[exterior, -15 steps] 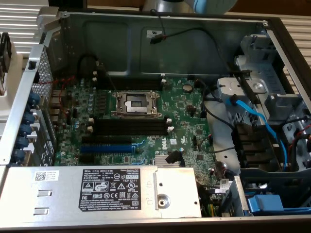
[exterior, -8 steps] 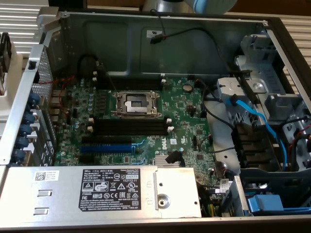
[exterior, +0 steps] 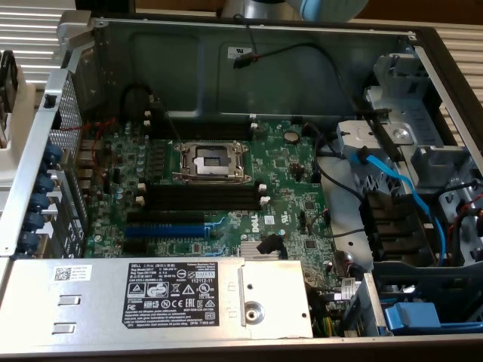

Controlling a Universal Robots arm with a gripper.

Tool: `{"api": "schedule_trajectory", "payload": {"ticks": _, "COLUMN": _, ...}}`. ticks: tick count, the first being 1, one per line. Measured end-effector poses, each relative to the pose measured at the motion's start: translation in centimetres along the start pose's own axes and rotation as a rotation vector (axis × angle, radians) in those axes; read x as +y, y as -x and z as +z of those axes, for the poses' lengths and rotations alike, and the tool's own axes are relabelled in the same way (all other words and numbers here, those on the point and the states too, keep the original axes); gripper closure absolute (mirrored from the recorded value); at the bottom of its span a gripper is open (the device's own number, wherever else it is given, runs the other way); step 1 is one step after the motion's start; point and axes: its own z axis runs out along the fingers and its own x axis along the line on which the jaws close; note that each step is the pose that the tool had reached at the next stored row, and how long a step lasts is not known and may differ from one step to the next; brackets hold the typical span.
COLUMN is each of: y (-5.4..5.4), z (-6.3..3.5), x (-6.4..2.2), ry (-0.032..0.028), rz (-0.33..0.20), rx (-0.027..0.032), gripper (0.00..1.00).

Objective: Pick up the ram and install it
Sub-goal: 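Pick up the ram and move it above insertion slot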

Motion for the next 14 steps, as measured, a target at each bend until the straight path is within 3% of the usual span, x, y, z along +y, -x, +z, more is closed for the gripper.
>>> {"api": "schedule_trajectory", "payload": {"ticks": 7, "y": 0.00, "z": 0.00, "x": 0.00, "ry": 0.0000, "rz": 0.000, "rx": 0.0000, "gripper": 0.89}}
{"api": "schedule_trajectory", "payload": {"ticks": 9, "y": 0.00, "z": 0.00, "x": 0.00, "ry": 0.0000, "rz": 0.000, "rx": 0.0000, "gripper": 0.83}}
{"api": "schedule_trajectory", "payload": {"ticks": 10, "y": 0.00, "z": 0.00, "x": 0.00, "ry": 0.0000, "rz": 0.000, "rx": 0.0000, "gripper": 0.76}}
{"api": "schedule_trajectory", "payload": {"ticks": 14, "y": 0.00, "z": 0.00, "x": 0.00, "ry": 0.0000, "rz": 0.000, "rx": 0.0000, "gripper": 0.76}}
